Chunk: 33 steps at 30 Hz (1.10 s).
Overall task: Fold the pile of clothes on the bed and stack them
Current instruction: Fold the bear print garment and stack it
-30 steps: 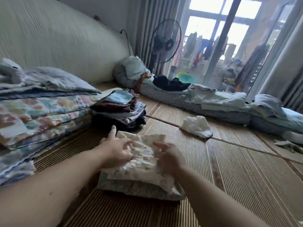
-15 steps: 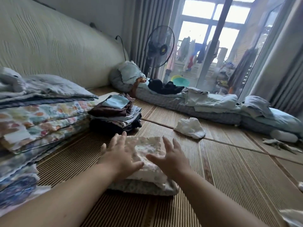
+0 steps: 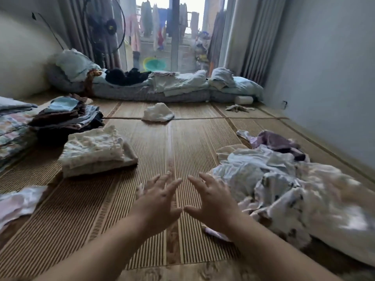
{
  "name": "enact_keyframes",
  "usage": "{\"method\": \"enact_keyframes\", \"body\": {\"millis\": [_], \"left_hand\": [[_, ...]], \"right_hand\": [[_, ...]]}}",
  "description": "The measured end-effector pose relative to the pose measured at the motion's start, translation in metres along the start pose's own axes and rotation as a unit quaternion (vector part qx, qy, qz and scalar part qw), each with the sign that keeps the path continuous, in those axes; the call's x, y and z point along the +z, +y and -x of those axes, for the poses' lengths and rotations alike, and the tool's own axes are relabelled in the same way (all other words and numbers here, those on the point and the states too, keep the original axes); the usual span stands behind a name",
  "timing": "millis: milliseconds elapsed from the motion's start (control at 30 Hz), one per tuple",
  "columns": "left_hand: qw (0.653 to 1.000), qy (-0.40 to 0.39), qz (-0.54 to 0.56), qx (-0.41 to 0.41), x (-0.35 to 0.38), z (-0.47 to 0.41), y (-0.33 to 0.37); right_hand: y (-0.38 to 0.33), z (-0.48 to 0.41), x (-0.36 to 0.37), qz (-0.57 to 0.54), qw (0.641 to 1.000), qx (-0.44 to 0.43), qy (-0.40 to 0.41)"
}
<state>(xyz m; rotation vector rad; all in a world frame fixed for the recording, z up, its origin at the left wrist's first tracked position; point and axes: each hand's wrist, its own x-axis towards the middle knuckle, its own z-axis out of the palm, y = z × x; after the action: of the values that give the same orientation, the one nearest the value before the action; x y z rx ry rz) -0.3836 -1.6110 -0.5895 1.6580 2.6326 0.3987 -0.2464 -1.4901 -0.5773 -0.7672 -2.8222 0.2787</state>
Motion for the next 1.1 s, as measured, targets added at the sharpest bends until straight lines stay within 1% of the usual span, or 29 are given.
{"method": "enact_keyframes", "body": {"millis": [100,233,333,400,467,533,600,667,700,767,800,833,867,900,933,967,1000,1033,1067,1100], "left_hand": [[0.999,-0.033,-0.019,0.025,0.015,0.007,0.046],[0.996,-0.07,-0.03,0.055,0.036,0.003,0.092],[0.991,-0.099,-0.038,0.077,0.052,-0.009,0.12],[0.986,-0.142,-0.048,0.07,0.06,-0.017,0.133],[0.98,-0.189,-0.051,0.046,0.069,-0.023,0.142],[0.98,-0.189,-0.046,0.029,0.073,-0.026,0.144],[0.987,-0.162,-0.013,0.018,0.072,-0.028,0.144],[0.99,-0.13,0.052,0.012,0.054,-0.033,0.141],[0.989,-0.107,0.106,0.004,0.038,-0.037,0.139],[0.978,-0.036,0.203,-0.001,-0.005,-0.046,0.134],[0.977,0.01,0.213,0.012,-0.031,-0.05,0.133],[0.977,0.051,0.203,0.031,-0.057,-0.054,0.134],[0.976,0.085,0.193,0.048,-0.082,-0.058,0.134],[0.974,0.117,0.186,0.062,-0.109,-0.061,0.134],[0.97,0.145,0.181,0.073,-0.134,-0.062,0.133],[0.967,0.17,0.173,0.078,-0.157,-0.063,0.129],[0.965,0.192,0.159,0.079,-0.182,-0.06,0.123],[0.965,0.208,0.138,0.077,-0.203,-0.056,0.115],[0.966,0.22,0.113,0.073,-0.223,-0.051,0.105],[0.966,0.232,0.095,0.064,-0.242,-0.045,0.092]], "right_hand": [[0.032,0.043,0.0,0.008,0.999,0.035,0.013],[0.069,0.077,0.0,-0.011,0.994,0.106,0.016],[0.098,0.093,0.005,-0.011,0.989,0.15,-0.005],[0.113,0.1,0.012,-0.015,0.986,0.167,-0.023],[0.125,0.103,0.014,-0.015,0.983,0.181,-0.025],[0.131,0.099,0.01,0.006,0.984,0.178,0.012],[0.134,0.093,0.0,0.015,0.984,0.172,0.05],[0.133,0.085,-0.016,-0.047,0.982,0.148,0.111],[0.133,0.08,-0.027,-0.087,0.974,0.139,0.155],[0.132,0.067,-0.058,-0.178,0.952,0.123,0.214],[0.126,0.063,-0.078,-0.195,0.95,0.109,0.22],[0.121,0.058,-0.096,-0.203,0.955,0.08,0.203],[0.116,0.052,-0.112,-0.181,0.965,0.048,0.182],[0.106,0.048,-0.125,-0.179,0.974,0.054,0.126],[0.101,0.043,-0.135,-0.133,0.986,0.062,0.085],[0.098,0.039,-0.142,-0.099,0.989,0.088,0.065],[0.092,0.036,-0.149,-0.128,0.983,0.113,0.067],[0.09,0.035,-0.156,-0.138,0.983,0.102,0.068],[0.087,0.031,-0.163,-0.108,0.987,0.1,0.063],[0.084,0.028,-0.168,-0.113,0.986,0.099,0.076]]}}
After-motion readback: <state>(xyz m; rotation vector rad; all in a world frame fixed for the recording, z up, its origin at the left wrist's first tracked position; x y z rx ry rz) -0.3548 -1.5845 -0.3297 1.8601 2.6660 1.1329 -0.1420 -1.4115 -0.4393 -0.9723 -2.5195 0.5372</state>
